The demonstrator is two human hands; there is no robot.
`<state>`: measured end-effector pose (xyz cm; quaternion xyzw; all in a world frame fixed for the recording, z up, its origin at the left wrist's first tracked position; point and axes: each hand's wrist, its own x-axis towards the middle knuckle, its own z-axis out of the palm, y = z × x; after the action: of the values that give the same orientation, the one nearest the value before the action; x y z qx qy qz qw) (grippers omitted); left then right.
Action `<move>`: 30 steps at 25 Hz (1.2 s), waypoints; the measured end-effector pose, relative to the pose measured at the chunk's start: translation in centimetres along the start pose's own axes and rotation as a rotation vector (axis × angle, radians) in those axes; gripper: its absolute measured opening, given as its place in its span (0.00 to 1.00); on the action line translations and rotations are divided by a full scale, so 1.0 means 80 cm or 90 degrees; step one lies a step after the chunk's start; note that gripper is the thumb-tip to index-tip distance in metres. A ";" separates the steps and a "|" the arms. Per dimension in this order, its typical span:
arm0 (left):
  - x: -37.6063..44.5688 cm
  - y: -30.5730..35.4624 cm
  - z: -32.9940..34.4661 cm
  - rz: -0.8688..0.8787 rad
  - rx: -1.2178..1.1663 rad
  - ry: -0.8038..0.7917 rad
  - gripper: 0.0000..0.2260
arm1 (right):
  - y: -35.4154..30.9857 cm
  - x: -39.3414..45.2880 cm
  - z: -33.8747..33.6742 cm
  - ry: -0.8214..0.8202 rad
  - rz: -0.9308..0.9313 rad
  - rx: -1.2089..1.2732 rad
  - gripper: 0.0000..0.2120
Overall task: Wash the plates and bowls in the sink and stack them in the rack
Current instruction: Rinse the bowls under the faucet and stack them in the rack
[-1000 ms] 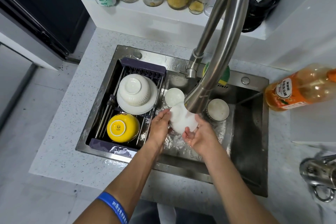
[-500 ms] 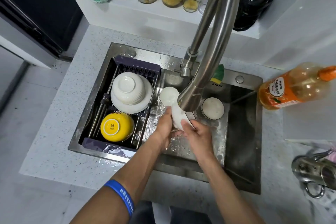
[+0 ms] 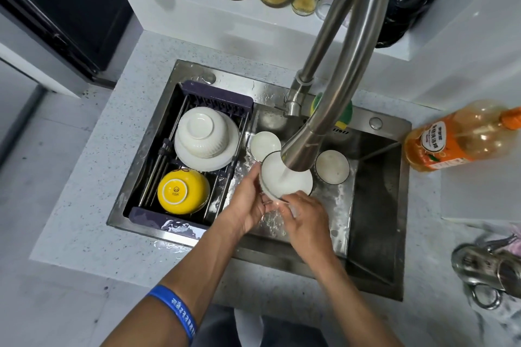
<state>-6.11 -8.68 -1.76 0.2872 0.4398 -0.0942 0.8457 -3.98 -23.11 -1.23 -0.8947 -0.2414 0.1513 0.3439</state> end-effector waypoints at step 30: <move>-0.098 0.069 -0.159 0.340 0.949 0.475 0.46 | -0.050 -0.002 0.042 -0.254 0.439 0.681 0.13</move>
<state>-17.25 2.36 1.01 0.8707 0.4298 -0.0560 0.2325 -6.88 -18.76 -0.90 -0.5814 0.1081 0.5143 0.6211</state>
